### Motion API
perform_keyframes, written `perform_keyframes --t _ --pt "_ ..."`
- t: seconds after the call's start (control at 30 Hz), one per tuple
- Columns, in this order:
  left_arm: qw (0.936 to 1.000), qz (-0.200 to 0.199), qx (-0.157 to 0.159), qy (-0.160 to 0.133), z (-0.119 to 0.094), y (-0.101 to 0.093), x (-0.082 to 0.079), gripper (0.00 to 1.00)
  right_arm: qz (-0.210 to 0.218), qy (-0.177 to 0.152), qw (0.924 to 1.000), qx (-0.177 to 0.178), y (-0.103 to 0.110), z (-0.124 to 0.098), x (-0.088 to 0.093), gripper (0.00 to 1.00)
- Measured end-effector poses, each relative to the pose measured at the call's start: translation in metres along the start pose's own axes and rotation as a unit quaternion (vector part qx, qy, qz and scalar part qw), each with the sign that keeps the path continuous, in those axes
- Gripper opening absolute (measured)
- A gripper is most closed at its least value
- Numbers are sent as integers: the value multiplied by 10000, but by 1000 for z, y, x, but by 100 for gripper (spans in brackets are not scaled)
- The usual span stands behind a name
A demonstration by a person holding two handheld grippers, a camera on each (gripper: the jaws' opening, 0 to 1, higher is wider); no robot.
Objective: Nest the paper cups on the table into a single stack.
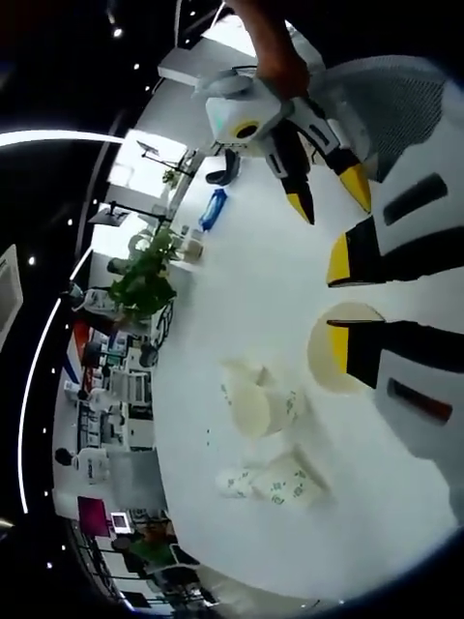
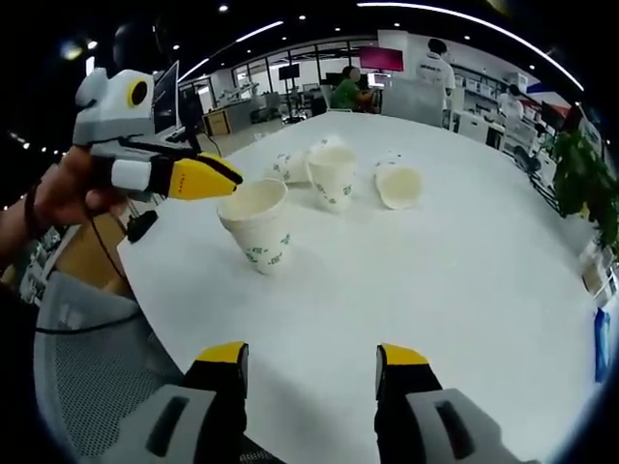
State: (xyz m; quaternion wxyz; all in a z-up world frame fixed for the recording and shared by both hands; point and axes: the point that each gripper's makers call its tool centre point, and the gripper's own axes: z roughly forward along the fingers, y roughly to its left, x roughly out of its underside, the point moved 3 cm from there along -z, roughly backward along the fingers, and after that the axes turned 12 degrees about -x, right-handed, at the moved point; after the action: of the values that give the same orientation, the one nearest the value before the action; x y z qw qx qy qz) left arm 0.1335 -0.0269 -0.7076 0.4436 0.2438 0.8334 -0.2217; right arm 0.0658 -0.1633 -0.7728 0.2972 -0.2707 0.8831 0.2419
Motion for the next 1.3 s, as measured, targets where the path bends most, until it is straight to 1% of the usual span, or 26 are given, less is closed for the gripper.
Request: perform_keyframes --t 0.07,0.2,0.23,0.3,0.37,0.4,0.43,0.47,0.53,0.63,0.7,0.77,0.83,0.87,0.9,1.07,1.2,1.27,1.3 --pt "10000 -15 -46 -70 -4 3 0 16 -16 8 10000 -1 0 0 -2 52" --pt "9996 -161 -131 -215 -15 8 1 17 -7 -25 10000 -10 -3 1 -7 52" --pt "9995 -181 -152 -230 -18 10 1 20 -4 -28 10000 -10 -4 1 -7 52" --pt "9989 -191 -290 -303 -24 15 4 25 5 -56 10000 -13 -4 1 -12 52" --pt "9987 -211 -360 -301 -28 18 9 27 17 -81 10000 -14 -7 0 -15 52" --pt "9982 -209 -475 -310 -31 22 12 28 29 -95 9999 -21 -9 -1 -18 52" --pt "9980 -208 -503 -308 -32 23 14 30 29 -99 9999 -22 -9 -1 -18 53" --pt "9972 -250 -641 -281 -38 27 21 32 28 -112 9999 -30 -12 1 -21 53" --pt "9955 -400 -801 -300 -42 32 29 36 -11 -97 9999 -32 -14 3 -25 53" --pt "9935 -516 -987 -244 -47 37 42 43 -62 -104 9999 -21 -17 5 -31 53" --pt "9919 -617 -1085 -220 -51 41 50 46 -70 -138 9999 -26 -19 6 -40 53" --pt "9894 -766 -1210 -241 -56 47 55 47 -70 -177 9998 -32 -24 6 -47 53" --pt "9875 -871 -1289 -256 -61 49 59 47 -76 -192 9998 -31 -25 9 -54 53" --pt "9867 -890 -1335 -246 -62 51 61 46 -72 -205 9998 -35 -27 9 -58 52" --pt "9851 -882 -1467 -186 -64 54 66 47 -46 -232 9997 -32 -29 9 -63 52" --pt "9811 -1008 -1647 -110 -73 57 78 50 44 -358 9993 -83 -39 10 -82 52" --pt "9805 -948 -1715 -127 -75 58 72 50 46 -420 9990 -109 -46 17 -95 52" --pt "9820 -671 -1764 -84 -77 58 70 50 65 -440 9989 -127 -48 20 -101 52" --pt "9825 -609 -1761 -61 -76 60 71 50 67 -452 9989 -135 -49 21 -103 52"
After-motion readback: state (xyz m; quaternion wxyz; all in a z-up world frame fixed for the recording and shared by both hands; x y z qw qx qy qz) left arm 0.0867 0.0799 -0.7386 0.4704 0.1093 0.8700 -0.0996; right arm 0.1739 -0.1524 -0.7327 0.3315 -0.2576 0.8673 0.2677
